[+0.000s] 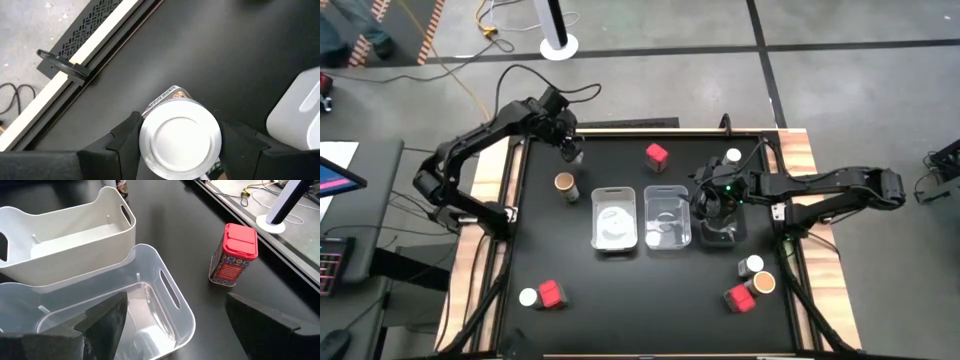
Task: Sort spices by type
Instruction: Put the top left white seasoning bottle into the transparent bin
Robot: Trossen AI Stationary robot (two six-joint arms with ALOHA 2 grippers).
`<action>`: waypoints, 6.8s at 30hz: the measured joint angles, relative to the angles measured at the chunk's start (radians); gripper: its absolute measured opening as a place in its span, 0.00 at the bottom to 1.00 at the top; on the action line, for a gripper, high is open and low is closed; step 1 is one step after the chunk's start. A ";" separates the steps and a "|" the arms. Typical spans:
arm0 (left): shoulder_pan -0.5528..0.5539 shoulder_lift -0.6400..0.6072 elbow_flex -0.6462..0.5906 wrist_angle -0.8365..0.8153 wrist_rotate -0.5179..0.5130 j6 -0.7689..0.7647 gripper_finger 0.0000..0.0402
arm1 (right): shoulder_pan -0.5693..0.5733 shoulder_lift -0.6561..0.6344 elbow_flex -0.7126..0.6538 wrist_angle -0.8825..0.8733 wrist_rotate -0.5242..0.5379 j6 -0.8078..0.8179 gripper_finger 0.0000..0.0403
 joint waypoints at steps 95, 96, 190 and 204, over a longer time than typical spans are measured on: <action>-0.629 0.030 0.174 0.357 -0.313 -1.045 0.52 | 0.251 0.735 0.496 0.819 0.832 -0.553 0.66; -0.629 0.030 0.174 0.356 -0.312 -1.046 0.52 | 0.249 0.735 0.496 0.817 0.833 -0.552 0.65; -0.610 0.029 0.174 0.263 -0.092 -1.031 0.52 | 0.349 0.734 0.496 0.766 1.050 -0.932 0.70; -0.559 0.026 0.174 0.179 0.163 -1.059 0.52 | 0.350 0.731 0.496 0.766 0.922 -0.971 0.70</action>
